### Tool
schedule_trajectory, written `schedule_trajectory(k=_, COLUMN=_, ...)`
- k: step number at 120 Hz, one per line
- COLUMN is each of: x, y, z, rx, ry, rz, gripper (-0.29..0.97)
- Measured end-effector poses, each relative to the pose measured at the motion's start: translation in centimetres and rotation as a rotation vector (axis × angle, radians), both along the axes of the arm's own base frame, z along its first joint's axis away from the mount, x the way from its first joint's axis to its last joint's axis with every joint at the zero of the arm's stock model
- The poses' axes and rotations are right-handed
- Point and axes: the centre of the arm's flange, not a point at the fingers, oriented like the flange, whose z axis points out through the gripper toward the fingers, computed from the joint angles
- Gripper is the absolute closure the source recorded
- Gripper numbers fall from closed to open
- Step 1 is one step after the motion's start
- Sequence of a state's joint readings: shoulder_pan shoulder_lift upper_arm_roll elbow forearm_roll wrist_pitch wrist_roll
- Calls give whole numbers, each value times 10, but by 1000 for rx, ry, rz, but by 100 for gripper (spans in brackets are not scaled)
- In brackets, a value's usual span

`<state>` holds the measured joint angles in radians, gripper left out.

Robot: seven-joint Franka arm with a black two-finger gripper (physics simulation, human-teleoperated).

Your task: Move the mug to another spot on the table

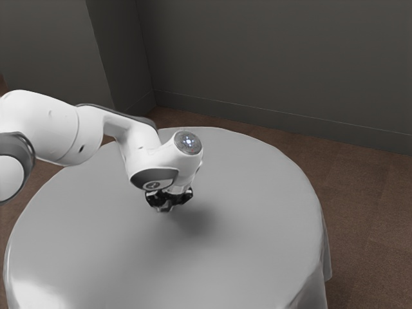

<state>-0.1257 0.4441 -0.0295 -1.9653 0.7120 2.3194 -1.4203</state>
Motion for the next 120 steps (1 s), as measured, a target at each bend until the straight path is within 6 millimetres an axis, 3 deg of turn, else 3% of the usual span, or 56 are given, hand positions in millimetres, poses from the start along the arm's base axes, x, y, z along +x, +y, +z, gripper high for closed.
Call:
schedule_trajectory(k=58, x=0, y=0, z=-3, rx=-8, ry=-3, rz=6, gripper=12)
schedule_trajectory(k=95, x=-3, y=-7, z=-3, rx=-13, ry=0, rz=0, gripper=3)
schedule_trajectory(k=120, x=-7, y=-22, z=-1, rx=-20, ry=1, rz=-18, gripper=1)
